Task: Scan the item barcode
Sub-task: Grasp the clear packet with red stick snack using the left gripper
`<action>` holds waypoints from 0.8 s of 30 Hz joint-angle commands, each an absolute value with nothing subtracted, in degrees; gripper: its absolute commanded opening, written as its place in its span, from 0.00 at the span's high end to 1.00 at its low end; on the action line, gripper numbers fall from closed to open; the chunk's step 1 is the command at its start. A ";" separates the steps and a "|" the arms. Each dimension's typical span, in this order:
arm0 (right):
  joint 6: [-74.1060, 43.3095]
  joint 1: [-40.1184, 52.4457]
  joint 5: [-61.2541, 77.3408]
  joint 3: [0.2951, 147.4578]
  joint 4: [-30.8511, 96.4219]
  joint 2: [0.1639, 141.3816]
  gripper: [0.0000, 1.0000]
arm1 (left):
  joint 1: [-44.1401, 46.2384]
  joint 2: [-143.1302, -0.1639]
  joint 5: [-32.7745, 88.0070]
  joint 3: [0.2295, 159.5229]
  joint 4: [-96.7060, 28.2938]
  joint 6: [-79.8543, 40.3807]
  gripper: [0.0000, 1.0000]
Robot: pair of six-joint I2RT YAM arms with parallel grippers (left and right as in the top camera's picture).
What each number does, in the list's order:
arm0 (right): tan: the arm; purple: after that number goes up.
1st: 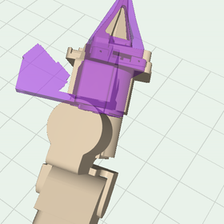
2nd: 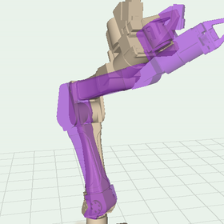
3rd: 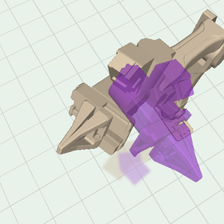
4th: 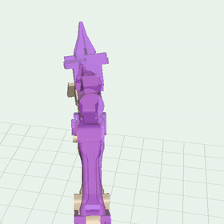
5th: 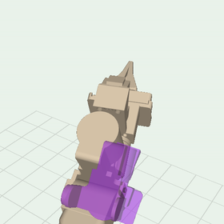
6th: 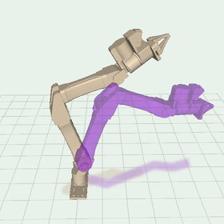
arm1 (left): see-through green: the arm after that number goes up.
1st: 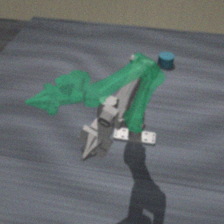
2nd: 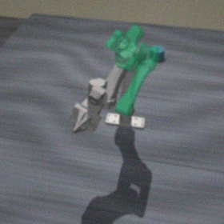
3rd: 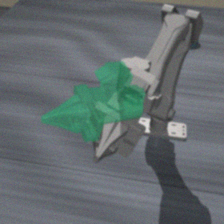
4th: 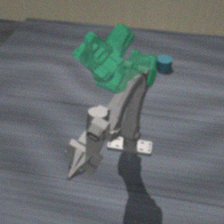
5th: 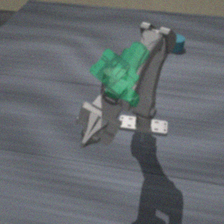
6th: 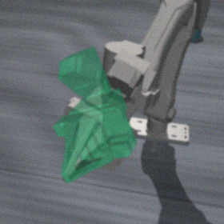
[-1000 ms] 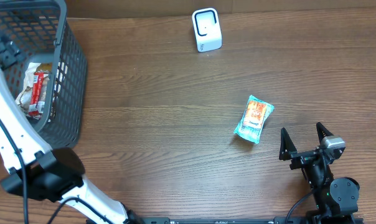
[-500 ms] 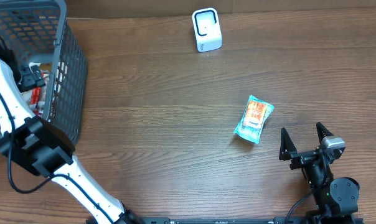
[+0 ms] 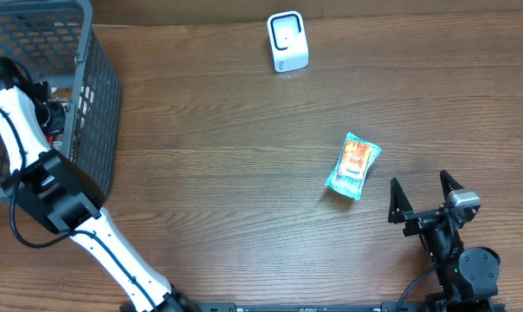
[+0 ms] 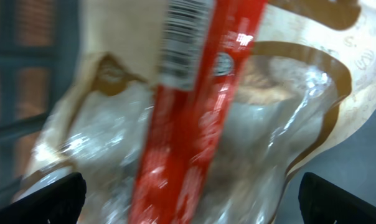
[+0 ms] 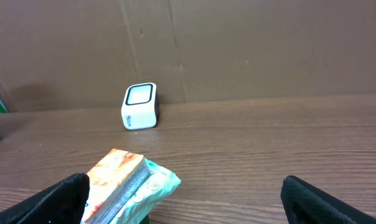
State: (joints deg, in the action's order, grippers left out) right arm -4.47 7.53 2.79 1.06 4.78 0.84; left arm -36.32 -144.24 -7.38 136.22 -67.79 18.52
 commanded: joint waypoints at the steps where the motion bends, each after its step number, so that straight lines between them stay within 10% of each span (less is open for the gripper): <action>1: -4.73 7.27 3.11 0.47 4.60 0.27 0.00 | -35.99 -147.11 -2.72 136.09 -67.79 22.79 0.00; 13: -4.73 7.27 3.11 0.47 4.60 0.30 0.00 | -36.07 -151.22 -1.91 135.02 -68.86 22.92 0.03; 24: -4.73 7.27 3.11 0.47 4.62 0.30 0.00 | -35.97 -150.98 -1.85 135.39 -70.04 21.50 0.66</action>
State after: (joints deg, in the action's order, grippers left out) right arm -4.49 7.53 2.79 1.06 4.78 0.84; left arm -36.18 -146.54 -1.74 136.51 -68.93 22.52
